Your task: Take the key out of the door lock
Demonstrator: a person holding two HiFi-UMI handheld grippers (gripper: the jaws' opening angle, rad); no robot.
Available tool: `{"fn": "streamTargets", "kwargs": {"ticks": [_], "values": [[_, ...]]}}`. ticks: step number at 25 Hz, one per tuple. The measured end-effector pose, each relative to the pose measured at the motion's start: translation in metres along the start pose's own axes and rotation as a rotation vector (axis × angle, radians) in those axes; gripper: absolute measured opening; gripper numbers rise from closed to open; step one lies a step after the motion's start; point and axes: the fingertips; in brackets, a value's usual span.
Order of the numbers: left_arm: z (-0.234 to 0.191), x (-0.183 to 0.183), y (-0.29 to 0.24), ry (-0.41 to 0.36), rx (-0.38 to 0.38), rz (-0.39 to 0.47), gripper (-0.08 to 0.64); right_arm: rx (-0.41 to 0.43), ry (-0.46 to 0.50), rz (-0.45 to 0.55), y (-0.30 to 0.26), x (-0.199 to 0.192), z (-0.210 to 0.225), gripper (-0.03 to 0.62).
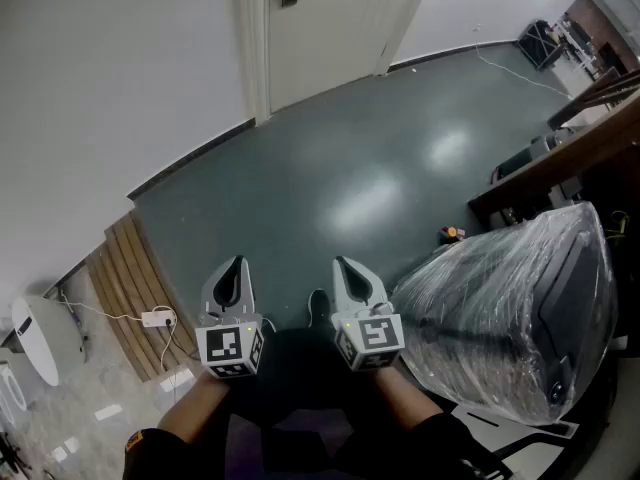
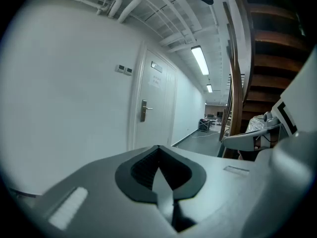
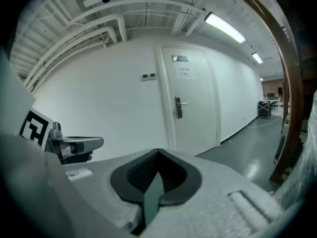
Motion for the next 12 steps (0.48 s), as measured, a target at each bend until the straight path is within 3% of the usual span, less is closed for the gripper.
{"fn": "streamTargets", "kwargs": {"ticks": [12], "values": [[0.019, 0.009, -0.023, -0.017, -0.018, -0.007, 0.017, -0.014, -0.020, 0.014, -0.002, 0.009, 0.029, -0.009]]}}
Point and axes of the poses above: the fingertips, and each gripper's own axes: y backward along the fingers, z to its right, x out of its top, and after that the axes turned 15 degrees about -z, right-handed
